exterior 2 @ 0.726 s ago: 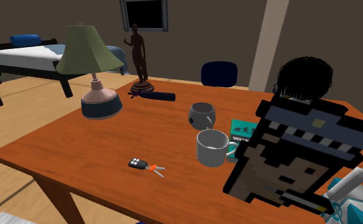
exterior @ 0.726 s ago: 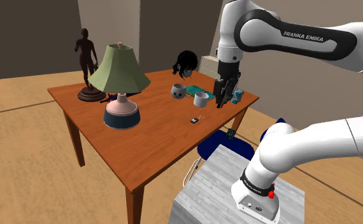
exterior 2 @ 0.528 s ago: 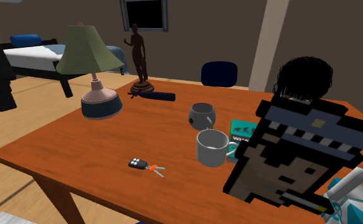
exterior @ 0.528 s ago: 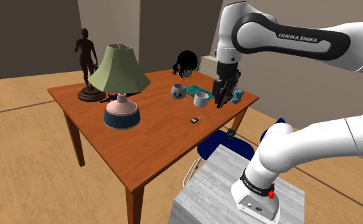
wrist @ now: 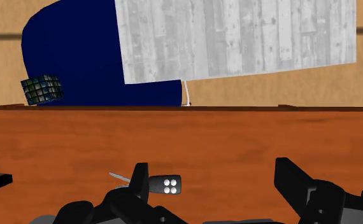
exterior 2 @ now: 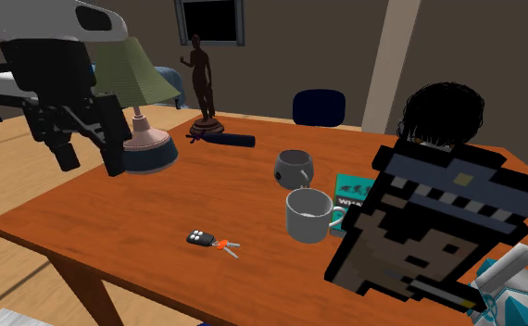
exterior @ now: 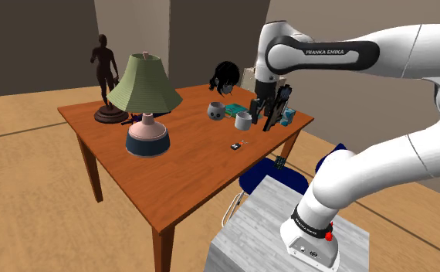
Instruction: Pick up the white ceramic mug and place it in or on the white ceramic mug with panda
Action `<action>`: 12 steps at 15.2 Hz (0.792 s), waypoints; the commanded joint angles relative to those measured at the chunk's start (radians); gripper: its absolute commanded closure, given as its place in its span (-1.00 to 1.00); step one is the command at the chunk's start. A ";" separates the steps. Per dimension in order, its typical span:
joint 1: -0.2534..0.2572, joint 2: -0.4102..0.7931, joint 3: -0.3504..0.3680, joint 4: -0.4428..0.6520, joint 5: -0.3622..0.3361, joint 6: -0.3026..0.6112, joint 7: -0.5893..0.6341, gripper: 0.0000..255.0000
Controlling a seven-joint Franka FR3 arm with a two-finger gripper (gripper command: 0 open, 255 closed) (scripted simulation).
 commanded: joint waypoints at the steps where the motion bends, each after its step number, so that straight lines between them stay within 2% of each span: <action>1: -0.013 0.046 -0.035 -0.002 -0.018 0.065 -0.030 -1.00; 7: -0.039 0.223 -0.129 0.052 -0.037 0.231 -0.114 -1.00; 12: -0.051 0.391 -0.202 0.134 -0.014 0.350 -0.196 -1.00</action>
